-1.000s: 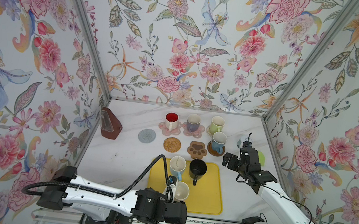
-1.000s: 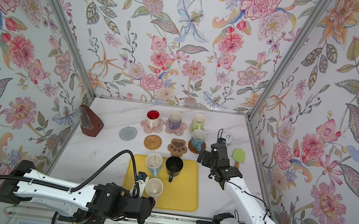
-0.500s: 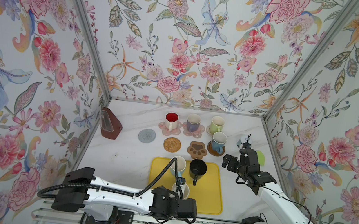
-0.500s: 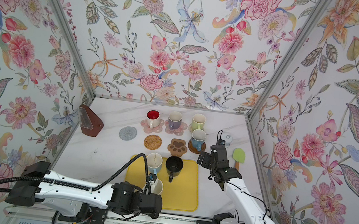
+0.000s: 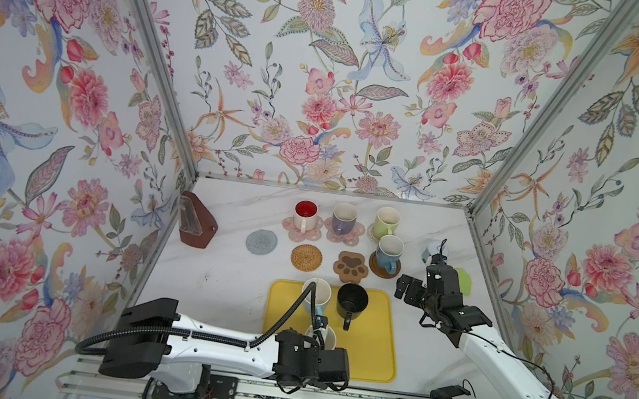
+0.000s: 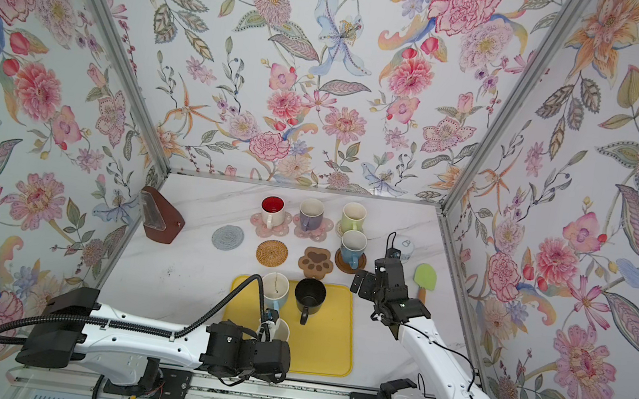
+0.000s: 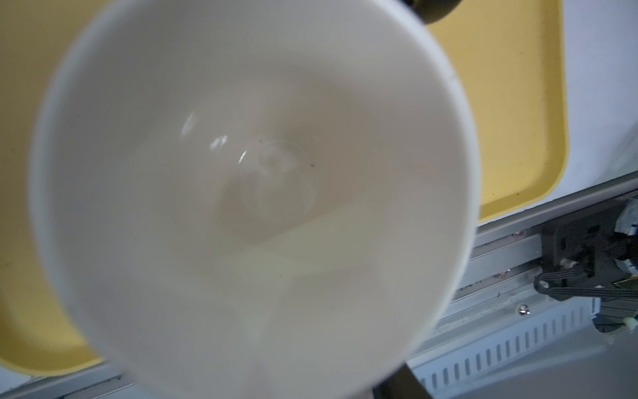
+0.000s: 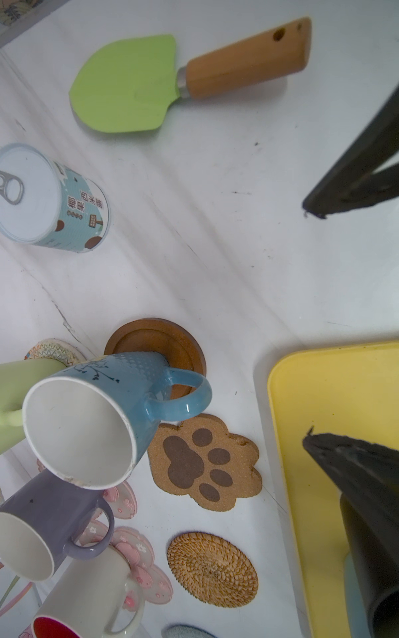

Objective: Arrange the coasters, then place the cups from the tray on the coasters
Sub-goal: 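Lower the left gripper onto the pink-handled cream mug and grasp it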

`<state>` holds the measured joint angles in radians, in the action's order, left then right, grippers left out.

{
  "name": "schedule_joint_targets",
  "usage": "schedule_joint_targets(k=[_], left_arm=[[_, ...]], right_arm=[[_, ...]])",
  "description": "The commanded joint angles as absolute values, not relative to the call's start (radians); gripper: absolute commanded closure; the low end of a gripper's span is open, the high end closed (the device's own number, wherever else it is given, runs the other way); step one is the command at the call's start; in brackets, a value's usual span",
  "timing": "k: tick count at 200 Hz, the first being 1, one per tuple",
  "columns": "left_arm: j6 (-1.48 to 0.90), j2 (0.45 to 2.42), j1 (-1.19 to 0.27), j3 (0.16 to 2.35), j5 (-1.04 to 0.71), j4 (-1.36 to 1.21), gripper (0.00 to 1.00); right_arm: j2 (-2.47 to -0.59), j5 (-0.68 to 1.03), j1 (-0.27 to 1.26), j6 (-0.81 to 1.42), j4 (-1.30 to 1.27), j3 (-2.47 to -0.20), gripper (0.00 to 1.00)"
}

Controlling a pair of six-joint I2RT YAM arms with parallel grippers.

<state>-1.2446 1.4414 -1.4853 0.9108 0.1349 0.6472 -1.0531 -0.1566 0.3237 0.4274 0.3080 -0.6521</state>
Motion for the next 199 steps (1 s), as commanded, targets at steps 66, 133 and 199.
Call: schedule_joint_targets(k=[66, 133, 199], left_arm=[[-1.212, 1.424, -1.458, 0.9, 0.161, 0.712, 0.63], [-1.192, 1.443, -1.453, 0.905, 0.161, 0.695, 0.79], [-1.172, 1.422, -1.455, 0.908, 0.164, 0.689, 0.98]], right_arm=[[-1.076, -0.134, 0.319, 0.431, 0.276, -0.655, 0.01], [-1.069, -0.141, 0.319, 0.427, 0.283, -0.652, 0.01], [-1.069, -0.144, 0.319, 0.43, 0.282, -0.647, 0.01]])
